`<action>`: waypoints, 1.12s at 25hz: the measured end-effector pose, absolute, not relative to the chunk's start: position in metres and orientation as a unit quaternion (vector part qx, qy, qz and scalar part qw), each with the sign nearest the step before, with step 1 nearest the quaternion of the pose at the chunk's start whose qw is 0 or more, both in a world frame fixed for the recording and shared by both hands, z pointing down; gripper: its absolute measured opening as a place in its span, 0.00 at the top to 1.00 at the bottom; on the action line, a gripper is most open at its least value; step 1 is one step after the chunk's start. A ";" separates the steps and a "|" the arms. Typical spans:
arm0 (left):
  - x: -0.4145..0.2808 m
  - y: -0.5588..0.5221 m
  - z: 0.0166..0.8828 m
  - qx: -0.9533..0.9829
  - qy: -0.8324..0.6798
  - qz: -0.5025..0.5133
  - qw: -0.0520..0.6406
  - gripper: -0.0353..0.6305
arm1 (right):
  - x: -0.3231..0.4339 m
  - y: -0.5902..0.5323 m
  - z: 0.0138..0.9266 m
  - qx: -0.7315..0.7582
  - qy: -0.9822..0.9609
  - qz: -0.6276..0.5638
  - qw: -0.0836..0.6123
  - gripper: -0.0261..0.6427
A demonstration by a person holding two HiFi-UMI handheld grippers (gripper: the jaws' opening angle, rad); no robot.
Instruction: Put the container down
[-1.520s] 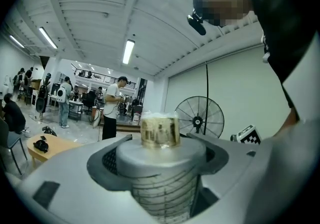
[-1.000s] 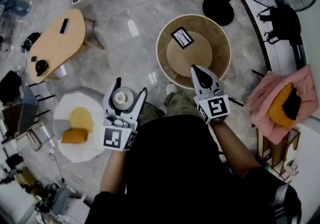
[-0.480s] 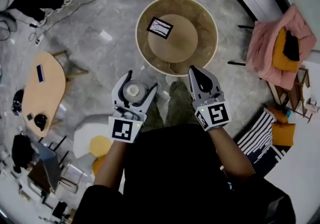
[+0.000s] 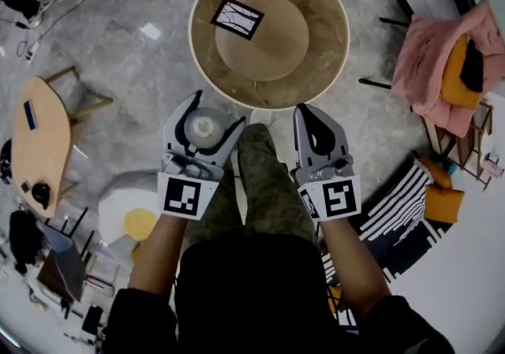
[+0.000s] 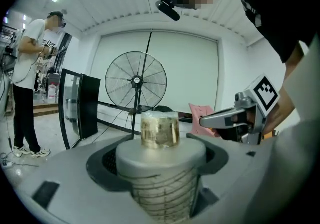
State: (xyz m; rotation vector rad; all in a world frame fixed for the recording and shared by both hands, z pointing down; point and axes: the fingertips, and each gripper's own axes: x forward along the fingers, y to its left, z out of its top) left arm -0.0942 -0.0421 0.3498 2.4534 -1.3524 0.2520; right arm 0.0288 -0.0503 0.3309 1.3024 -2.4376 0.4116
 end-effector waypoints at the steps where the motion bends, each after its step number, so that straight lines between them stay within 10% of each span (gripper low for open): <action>1: -0.089 -0.047 0.365 0.860 -0.476 0.089 0.160 0.42 | 0.034 -0.052 0.346 0.461 -0.858 0.149 0.174 0.93; 28: -0.012 -0.087 0.680 0.897 -0.414 0.113 0.108 0.42 | 0.066 -0.053 0.621 0.476 -0.845 0.185 0.159 0.93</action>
